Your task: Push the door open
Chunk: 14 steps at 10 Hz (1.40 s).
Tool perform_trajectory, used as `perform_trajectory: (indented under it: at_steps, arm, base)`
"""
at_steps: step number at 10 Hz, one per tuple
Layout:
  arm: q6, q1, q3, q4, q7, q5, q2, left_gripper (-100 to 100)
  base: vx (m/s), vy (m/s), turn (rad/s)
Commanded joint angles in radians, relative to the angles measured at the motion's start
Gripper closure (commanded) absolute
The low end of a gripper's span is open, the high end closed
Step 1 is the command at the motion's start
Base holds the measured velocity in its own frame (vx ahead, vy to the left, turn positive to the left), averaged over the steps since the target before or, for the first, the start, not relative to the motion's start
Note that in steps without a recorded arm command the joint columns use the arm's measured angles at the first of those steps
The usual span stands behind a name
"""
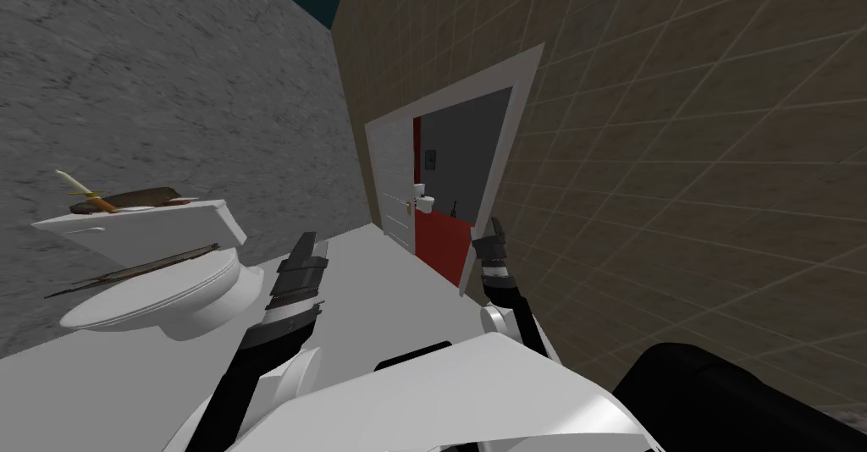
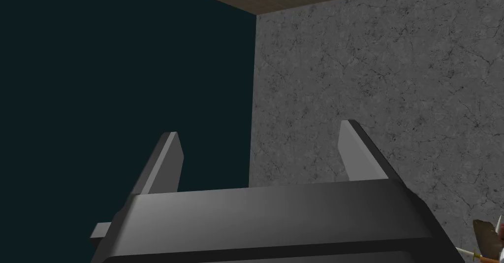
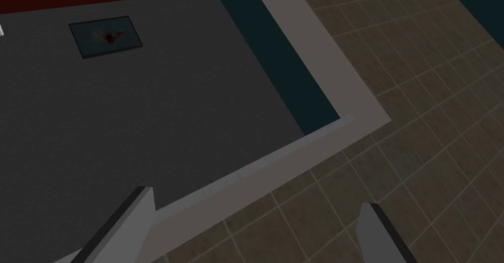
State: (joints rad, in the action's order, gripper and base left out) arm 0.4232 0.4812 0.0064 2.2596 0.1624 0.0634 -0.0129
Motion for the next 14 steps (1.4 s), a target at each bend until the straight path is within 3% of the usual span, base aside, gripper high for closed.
perform_trajectory:
  at_steps: [1,8,14]
  arm:
    - [0.001,-0.017,-0.008,-0.028,-0.009,0.002,-0.010,-100]
    - [0.004,-0.101,-0.047,-0.161,-0.054,0.009,-0.042,-100]
    - [0.006,-0.168,-0.079,-0.268,-0.090,0.015,-0.059,-100]
  base:
    - [0.063,0.027,-0.031]
    - [0.136,0.053,-0.026]
    - [0.106,0.052,-0.026]
